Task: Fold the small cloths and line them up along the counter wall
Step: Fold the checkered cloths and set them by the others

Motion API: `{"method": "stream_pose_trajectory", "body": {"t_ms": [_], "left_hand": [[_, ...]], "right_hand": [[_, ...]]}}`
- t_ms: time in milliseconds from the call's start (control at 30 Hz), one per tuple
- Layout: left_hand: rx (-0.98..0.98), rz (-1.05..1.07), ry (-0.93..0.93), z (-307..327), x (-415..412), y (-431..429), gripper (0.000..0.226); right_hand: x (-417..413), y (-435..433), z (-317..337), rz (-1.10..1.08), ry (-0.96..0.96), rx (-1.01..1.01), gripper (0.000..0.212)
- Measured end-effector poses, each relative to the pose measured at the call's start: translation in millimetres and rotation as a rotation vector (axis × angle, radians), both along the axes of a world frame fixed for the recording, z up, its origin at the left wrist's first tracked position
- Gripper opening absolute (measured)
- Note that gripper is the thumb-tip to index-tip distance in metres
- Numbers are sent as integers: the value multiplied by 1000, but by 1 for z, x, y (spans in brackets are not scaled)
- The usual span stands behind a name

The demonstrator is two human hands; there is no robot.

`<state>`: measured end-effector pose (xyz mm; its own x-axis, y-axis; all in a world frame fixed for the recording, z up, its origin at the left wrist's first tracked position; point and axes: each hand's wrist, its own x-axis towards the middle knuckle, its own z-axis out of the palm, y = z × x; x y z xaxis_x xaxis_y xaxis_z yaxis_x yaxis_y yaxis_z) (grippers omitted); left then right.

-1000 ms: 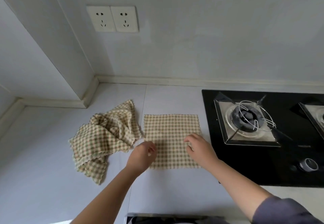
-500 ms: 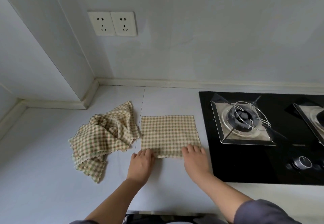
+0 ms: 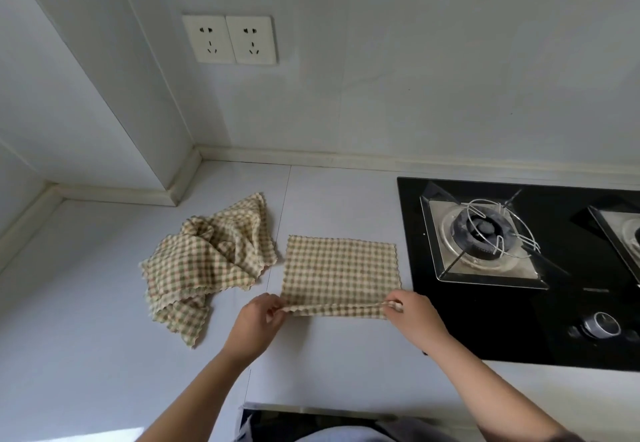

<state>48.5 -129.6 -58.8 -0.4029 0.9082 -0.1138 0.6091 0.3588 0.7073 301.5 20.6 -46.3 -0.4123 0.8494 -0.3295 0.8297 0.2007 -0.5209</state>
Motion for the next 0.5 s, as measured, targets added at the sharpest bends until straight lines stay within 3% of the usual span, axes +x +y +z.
{"method": "stream_pose_trajectory", "body": {"t_ms": [67, 133, 333, 500], "left_hand": [[2, 56, -103, 9, 0, -2, 20], [-1, 81, -161, 15, -1, -2, 24], [-13, 231, -191, 23, 0, 26, 37], [-87, 194, -11, 20, -2, 64, 25]], "right_hand": [[7, 0, 3, -40, 108, -119, 16], [11, 2, 9, -66, 215, -215, 7], [4, 20, 18, -250, 494, -358, 9], [-11, 34, 9, -309, 435, -318, 13]]}}
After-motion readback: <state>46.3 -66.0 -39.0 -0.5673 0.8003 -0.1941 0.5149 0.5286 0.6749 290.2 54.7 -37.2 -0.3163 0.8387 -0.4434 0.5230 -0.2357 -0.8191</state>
